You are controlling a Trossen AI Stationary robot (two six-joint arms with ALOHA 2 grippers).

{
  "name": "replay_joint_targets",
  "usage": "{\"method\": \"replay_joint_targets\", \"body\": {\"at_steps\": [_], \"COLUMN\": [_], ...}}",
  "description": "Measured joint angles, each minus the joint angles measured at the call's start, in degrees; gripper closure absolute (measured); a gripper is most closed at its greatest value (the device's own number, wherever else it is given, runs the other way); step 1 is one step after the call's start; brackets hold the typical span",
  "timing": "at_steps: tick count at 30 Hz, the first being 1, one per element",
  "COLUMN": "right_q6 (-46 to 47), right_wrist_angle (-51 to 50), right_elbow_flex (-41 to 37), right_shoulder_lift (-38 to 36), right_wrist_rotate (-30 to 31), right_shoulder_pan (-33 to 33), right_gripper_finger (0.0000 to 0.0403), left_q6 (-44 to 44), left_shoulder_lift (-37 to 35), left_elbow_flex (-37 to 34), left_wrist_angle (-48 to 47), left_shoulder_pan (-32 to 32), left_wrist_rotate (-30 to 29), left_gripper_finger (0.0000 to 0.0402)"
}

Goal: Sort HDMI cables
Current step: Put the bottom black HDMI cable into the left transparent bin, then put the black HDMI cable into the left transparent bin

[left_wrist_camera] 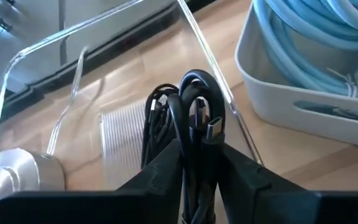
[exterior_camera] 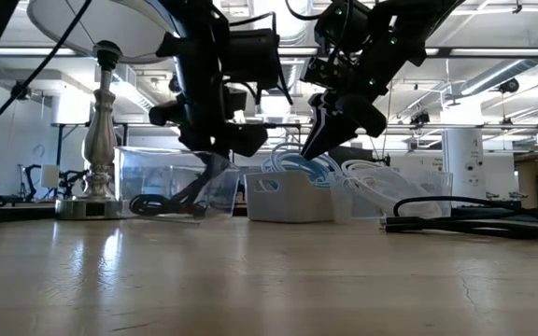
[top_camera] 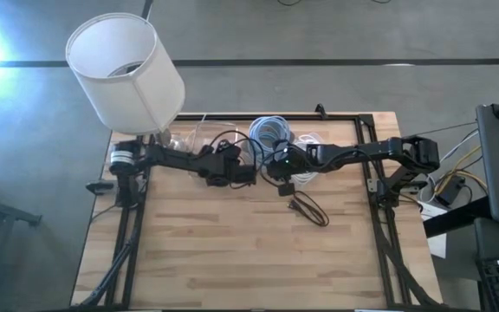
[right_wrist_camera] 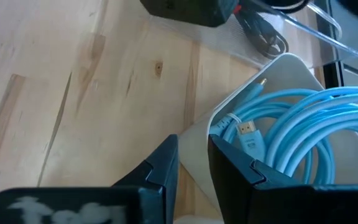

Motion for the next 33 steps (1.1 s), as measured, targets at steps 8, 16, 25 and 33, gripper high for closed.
{"method": "replay_joint_targets", "body": {"at_steps": [8, 16, 25, 33], "right_q6": [0.9, 0.9, 1.0, 7.1], "right_wrist_angle": [0.0, 0.0, 0.0, -6.1], "right_elbow_flex": [0.0, 0.0, 0.0, 0.0], "right_shoulder_lift": [0.0, 0.0, 0.0, -0.8], "right_wrist_rotate": [0.0, 0.0, 0.0, 0.0], "right_shoulder_pan": [0.0, 0.0, 0.0, 0.6], "right_gripper_finger": [0.0312, 0.0323, 0.032, 0.0309], "left_q6": [0.7, 2.4, 5.8, 10.7], "left_shoulder_lift": [-2.0, -2.1, -2.2, -2.2], "left_elbow_flex": [-0.3, -0.3, -0.3, 4.6], "left_wrist_angle": [-1.2, -1.0, -0.9, -1.1], "left_shoulder_pan": [0.0, 0.0, -0.4, -2.6], "left_wrist_rotate": [1.2, 0.5, -0.7, 0.1], "left_gripper_finger": [0.0269, 0.024, 0.0217, 0.0218]}}
